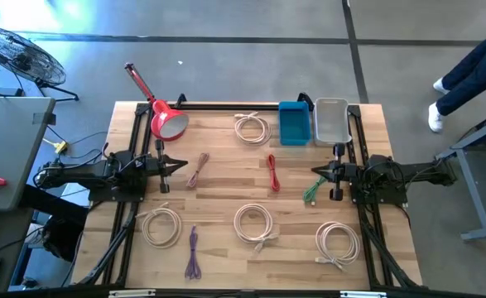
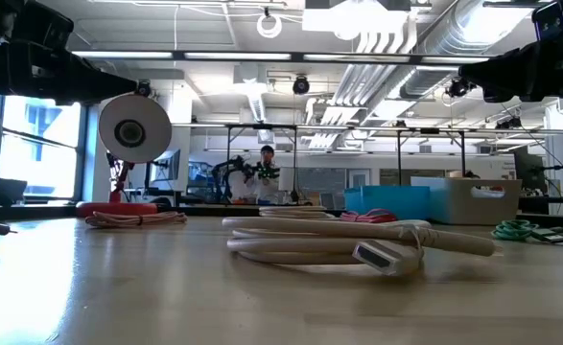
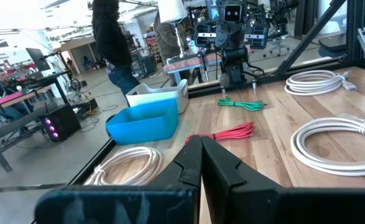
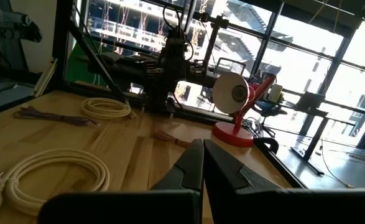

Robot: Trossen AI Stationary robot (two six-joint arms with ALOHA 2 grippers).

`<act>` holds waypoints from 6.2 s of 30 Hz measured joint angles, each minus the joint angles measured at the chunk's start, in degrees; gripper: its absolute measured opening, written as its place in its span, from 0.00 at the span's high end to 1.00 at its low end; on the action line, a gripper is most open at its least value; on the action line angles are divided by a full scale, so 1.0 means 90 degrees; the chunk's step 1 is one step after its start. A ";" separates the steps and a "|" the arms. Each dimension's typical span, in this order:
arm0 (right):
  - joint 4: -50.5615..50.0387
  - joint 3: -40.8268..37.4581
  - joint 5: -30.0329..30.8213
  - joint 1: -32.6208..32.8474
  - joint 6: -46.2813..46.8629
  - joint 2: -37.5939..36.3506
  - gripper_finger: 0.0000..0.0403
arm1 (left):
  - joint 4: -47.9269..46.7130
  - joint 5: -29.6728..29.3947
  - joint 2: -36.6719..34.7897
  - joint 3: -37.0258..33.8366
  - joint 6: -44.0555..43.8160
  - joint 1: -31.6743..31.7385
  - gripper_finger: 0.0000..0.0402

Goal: Pick & Place USB Port

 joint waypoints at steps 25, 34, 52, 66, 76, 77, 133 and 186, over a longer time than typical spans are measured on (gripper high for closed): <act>0.0800 0.0001 0.0238 -0.0004 0.2409 0.0002 1.00 | 0.0065 -0.0010 -0.0003 0.0013 0.0001 0.0000 1.00; 0.0307 -0.0001 0.0275 -0.0004 0.1642 0.0002 1.00 | 0.0063 -0.0015 0.0000 0.0015 0.0000 0.0000 1.00; 0.0370 0.0301 0.1275 -0.0004 0.0064 0.0527 0.95 | 0.0087 -0.0600 0.0000 0.0017 0.0294 0.0000 1.00; -0.0873 0.1661 0.1141 -0.0001 0.2221 0.2648 0.78 | 0.0224 -0.0131 -0.0002 0.0017 0.0456 -0.0002 0.85; -0.2190 0.2893 0.0933 -0.0065 0.3915 0.4618 0.62 | 0.0240 -0.0131 -0.0002 0.0017 0.0364 0.0000 0.65; -0.2358 0.3060 0.0989 -0.0091 0.4065 0.4843 0.61 | 0.0238 -0.0131 -0.0002 0.0017 0.0307 0.0000 0.64; -0.2495 0.5793 -0.0695 -0.1385 0.5025 1.1241 0.58 | -0.0153 0.0491 0.0000 0.0019 0.0289 -0.0001 0.58; -0.2980 0.5762 0.2626 -0.1838 0.4295 0.7567 0.95 | -0.0253 0.1175 -0.0001 0.0019 0.0261 -0.0001 0.58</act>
